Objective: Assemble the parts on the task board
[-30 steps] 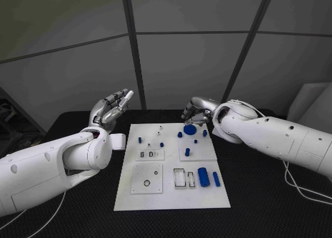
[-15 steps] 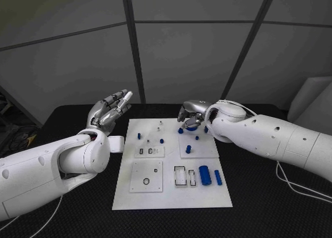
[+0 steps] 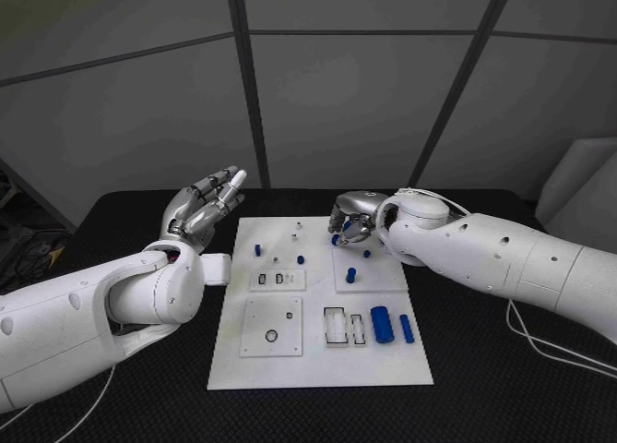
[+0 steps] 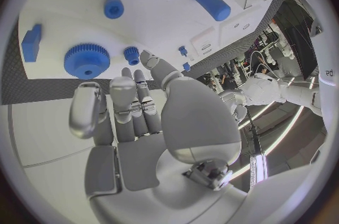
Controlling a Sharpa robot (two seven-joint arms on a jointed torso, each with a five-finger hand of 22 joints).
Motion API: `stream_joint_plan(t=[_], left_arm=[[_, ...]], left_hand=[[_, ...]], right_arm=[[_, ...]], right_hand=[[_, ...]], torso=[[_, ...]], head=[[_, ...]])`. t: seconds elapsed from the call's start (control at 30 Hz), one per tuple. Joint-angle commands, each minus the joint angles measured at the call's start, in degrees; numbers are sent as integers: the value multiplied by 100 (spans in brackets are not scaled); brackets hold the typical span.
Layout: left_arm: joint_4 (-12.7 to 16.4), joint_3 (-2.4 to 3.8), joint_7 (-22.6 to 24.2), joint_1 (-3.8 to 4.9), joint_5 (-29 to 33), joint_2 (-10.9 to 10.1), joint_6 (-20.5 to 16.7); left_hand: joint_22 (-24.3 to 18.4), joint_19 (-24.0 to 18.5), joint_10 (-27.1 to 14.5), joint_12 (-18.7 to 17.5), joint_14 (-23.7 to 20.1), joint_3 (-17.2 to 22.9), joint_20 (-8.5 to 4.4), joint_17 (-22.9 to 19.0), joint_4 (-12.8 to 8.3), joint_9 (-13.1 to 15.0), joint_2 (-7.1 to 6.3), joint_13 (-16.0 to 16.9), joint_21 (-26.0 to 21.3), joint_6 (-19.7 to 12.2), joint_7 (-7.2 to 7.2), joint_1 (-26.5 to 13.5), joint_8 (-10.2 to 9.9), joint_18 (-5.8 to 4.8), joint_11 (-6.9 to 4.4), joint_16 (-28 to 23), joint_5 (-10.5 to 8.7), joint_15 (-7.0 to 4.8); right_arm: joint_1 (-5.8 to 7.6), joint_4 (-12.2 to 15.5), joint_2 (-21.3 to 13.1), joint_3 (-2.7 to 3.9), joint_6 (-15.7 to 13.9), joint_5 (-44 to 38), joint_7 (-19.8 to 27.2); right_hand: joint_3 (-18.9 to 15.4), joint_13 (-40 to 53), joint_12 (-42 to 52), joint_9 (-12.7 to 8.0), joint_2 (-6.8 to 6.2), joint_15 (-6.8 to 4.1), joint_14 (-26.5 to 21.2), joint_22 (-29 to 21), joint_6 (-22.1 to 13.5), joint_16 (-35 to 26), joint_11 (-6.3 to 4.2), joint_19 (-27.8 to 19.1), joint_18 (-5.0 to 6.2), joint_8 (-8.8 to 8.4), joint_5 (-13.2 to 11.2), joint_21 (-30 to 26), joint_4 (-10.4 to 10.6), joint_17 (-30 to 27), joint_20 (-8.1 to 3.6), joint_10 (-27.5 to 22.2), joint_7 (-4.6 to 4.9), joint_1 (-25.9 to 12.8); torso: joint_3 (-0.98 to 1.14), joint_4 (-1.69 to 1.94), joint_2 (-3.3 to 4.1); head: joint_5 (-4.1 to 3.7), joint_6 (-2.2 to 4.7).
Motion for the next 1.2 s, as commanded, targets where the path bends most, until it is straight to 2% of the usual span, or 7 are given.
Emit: stream_joint_plan(t=[0.03,0.17,0.4,0.6,0.8,1.0,1.2], left_arm=[[15,8,69,10,-50,-5,85],[17,8,69,10,-50,-4,89],[11,8,67,10,-50,-5,95],[6,8,67,10,-50,3,103],[3,8,65,10,-50,4,106],[-8,8,60,10,-50,3,116],[-19,9,51,11,-50,11,136]], left_hand=[[7,30,22,27,38,23,23,5,-20,10,51,8,40,40,295,-29,25,-84,0,26,-5,-6],[8,33,21,28,46,23,24,6,-22,9,54,8,42,39,297,-28,24,-84,2,27,-5,-5],[11,39,23,31,48,24,27,6,-26,9,64,8,46,41,301,-26,24,-85,6,27,-3,-2],[11,41,21,31,49,24,27,6,-27,9,66,7,47,43,302,-26,24,-85,7,27,-2,-2],[11,41,21,31,49,24,27,6,-27,9,66,7,47,43,302,-26,24,-85,7,27,-2,-2],[11,41,21,31,49,24,27,6,-27,9,66,7,47,43,302,-26,24,-85,7,27,-2,-2],[13,45,18,33,51,24,30,6,-33,9,78,7,52,41,307,-25,23,-85,12,26,-1,2]], right_arm=[[15,-28,23,-4,129,-82,12],[15,-48,37,-9,148,-86,14],[15,-73,46,-12,166,-88,19],[14,-140,95,-14,224,-89,40],[13,-205,145,-22,245,-89,62],[12,-271,176,-96,240,-91,65],[10,-322,207,-121,228,-128,63]], right_hand=[[9,10,-3,-6,21,37,72,19,-40,42,5,42,-78,-34,-17,48,18,20,-9,-24,7,44],[28,15,5,-1,66,36,72,90,-24,140,4,68,-89,-27,-13,94,34,117,-2,12,9,42],[146,19,13,19,193,23,77,323,99,383,-12,165,-129,-1,5,236,66,348,5,187,4,24],[277,14,10,34,306,-1,66,462,209,518,-50,222,-152,11,13,319,107,463,-10,343,-29,-6],[297,11,6,34,320,-4,61,473,216,529,-53,224,-153,6,14,327,115,466,-13,358,-30,-15],[319,9,4,32,328,-7,56,488,212,543,-57,229,-155,-4,15,337,121,474,-15,374,-31,-23],[365,6,2,30,328,-14,48,512,218,568,-66,236,-159,-11,22,352,102,486,-21,403,-37,-6]], torso=[[0,8,9],[0,9,13],[0,-5,15],[2,7,21],[2,12,29],[-4,4,29],[1,3,33]], head=[[4,-11],[38,-25],[36,-39],[37,-50],[39,-69],[48,-93],[52,-109]])
